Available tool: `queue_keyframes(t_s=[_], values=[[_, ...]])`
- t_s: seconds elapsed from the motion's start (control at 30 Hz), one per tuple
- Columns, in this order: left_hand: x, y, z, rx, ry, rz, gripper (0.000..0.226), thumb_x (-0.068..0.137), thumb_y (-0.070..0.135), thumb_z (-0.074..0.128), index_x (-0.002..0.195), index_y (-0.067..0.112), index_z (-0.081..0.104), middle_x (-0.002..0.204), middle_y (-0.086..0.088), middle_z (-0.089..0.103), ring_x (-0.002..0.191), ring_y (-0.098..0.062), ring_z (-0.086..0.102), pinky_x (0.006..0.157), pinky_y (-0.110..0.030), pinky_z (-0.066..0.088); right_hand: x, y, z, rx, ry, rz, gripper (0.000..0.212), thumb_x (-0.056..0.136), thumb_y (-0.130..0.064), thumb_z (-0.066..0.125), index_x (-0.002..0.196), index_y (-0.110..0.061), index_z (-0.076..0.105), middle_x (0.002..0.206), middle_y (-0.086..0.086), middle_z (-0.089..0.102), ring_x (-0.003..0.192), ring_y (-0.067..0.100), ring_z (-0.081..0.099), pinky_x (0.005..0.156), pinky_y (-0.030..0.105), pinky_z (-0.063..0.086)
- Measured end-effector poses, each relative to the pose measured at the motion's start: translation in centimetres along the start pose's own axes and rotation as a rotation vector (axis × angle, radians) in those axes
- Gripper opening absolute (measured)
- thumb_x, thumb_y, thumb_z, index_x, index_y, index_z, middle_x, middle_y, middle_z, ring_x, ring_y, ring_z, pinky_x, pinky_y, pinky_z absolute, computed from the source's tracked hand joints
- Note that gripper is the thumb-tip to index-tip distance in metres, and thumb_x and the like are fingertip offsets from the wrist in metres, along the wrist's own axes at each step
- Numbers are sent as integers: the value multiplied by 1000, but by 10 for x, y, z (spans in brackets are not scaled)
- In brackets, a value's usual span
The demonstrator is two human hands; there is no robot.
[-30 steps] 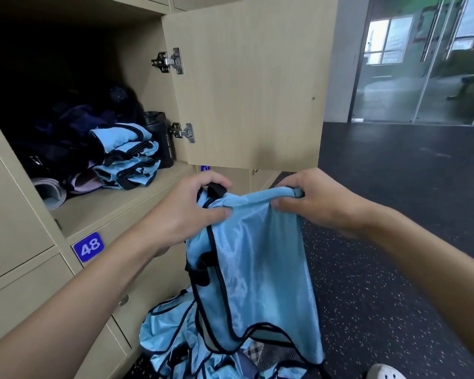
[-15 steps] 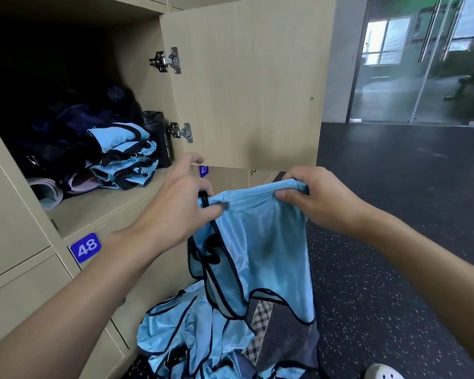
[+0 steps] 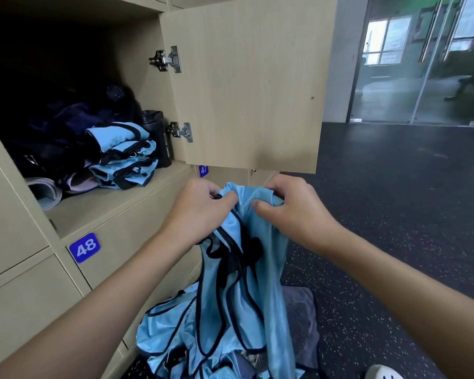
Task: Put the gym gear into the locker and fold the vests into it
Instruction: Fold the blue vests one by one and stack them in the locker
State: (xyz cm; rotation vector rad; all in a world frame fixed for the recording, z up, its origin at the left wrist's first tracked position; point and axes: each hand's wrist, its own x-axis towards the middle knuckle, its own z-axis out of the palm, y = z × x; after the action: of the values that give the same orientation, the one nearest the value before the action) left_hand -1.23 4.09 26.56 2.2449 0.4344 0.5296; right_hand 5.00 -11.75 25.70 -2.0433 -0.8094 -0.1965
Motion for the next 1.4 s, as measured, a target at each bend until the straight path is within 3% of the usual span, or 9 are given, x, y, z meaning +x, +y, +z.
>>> queue_keyframes(t_s=[0.17, 0.27, 0.43, 0.57, 0.7, 0.9, 1.07, 1.2, 1.4], values=[[-1, 4, -6, -349, -251, -68, 70, 69, 70, 70, 89, 2, 70, 77, -3, 63, 66, -21, 57, 65, -33, 44, -7, -12, 6, 224, -221, -38, 23, 89, -15, 66, 80, 4, 58, 68, 12, 49, 63, 15, 46, 63, 34, 40], [-1, 0, -11, -465, -210, -38, 34, 78, 36, 82, 104, 14, 74, 99, -6, 77, 90, -21, 74, 84, -37, 58, -12, -13, 3, 469, -401, 22, 30, 90, 5, 49, 108, -5, 72, 104, 13, 74, 102, 37, 67, 93, 48, 52], [2, 2, -35, -694, -234, -70, 15, 90, 1, 65, 103, 5, 69, 89, -11, 75, 70, -18, 71, 61, -25, 58, -6, -12, -6, 553, -65, 75, 26, 91, 7, 58, 109, -12, 64, 97, 8, 74, 88, 15, 67, 81, 29, 54], [0, 8, -43, -806, -287, -53, 22, 93, 4, 59, 113, 2, 68, 98, -15, 74, 78, -21, 72, 72, -30, 61, -9, -4, -8, 526, -306, 112, 94, 76, -19, 84, 142, -52, 25, 121, -8, 67, 110, 8, 66, 93, 29, 54], [1, 10, -39, -882, -232, -137, 25, 95, 12, 59, 118, 5, 65, 108, -17, 73, 86, -24, 71, 74, -35, 60, -14, -10, -1, 523, -310, 84, 88, 76, -2, 81, 140, -37, 33, 86, -22, 71, 81, 0, 70, 70, 19, 56], [-14, 2, -9, -885, -446, -272, 97, 66, 37, 87, 147, 28, 33, 124, -11, 69, 109, -33, 69, 92, -53, 56, -6, -10, 0, 622, 50, 129, 83, 78, -8, 80, 140, -34, 31, 110, -1, 62, 90, 9, 70, 76, 26, 59], [-23, 1, 10, -833, -279, -167, 98, 74, -1, 83, 148, 35, 30, 110, -9, 75, 96, -32, 73, 89, -55, 56, -1, -5, -4, 643, 64, 171, 92, 79, -17, 81, 147, -37, 23, 124, 3, 62, 104, 14, 69, 90, 38, 58], [-15, 2, 2, -911, -68, -183, 105, 67, 4, 89, 144, 47, 31, 123, -13, 68, 102, -33, 71, 93, -56, 54, -6, -3, -6, 666, -141, 157, 110, 67, -30, 90, 144, -58, 15, 138, 3, 55, 113, 17, 66, 99, 41, 53], [-13, 5, -7, -836, -26, -133, 104, 69, 17, 90, 146, 47, 26, 131, -6, 62, 106, -26, 70, 91, -50, 57, -12, -4, 0, 542, -114, 65, 94, 76, -2, 81, 145, -41, 30, 121, -2, 61, 98, 7, 69, 82, 25, 58]])
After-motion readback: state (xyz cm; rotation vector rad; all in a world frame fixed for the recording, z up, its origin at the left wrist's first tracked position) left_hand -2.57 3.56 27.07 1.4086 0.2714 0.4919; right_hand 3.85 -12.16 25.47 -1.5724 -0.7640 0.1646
